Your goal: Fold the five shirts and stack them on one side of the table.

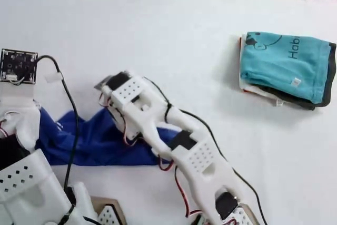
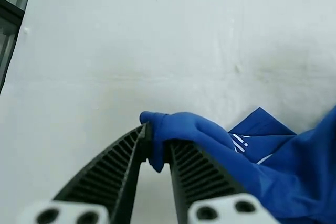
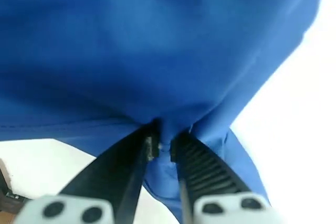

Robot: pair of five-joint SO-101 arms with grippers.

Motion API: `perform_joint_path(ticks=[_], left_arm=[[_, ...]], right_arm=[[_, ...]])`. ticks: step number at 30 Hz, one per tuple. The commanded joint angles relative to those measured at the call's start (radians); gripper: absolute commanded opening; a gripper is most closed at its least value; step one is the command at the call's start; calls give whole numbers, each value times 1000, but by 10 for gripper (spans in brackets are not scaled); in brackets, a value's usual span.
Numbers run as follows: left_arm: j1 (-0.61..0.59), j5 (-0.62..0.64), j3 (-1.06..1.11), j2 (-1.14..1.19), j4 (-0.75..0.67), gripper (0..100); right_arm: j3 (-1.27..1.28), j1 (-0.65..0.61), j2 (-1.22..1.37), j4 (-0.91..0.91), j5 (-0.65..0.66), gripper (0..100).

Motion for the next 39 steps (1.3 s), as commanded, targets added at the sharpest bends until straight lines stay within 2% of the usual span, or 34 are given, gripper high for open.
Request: perform_joint_path(ticks=[1, 8, 15, 20, 28, 31, 39], left_arm=[[-3, -5, 2, -8, -20, 27], [71, -5, 51, -14, -20, 27], [189, 37, 62, -15, -21, 26], [253, 89, -56, -15, 2, 26], [425, 224, -415, -15, 183, 26], [485, 245, -522, -15, 221, 26], [586, 259, -601, -15, 233, 26]], right_arm=[[-61, 96, -108, 8, 26, 20], [-110, 263, -348, 61, 95, 20], [-95, 349, -466, 56, 100, 20], [-141, 427, -615, 56, 100, 20], [-153, 618, -1003, 45, 104, 20], [-153, 687, -1125, 21, 155, 20], [-153, 819, -1394, -97, 172, 19]])
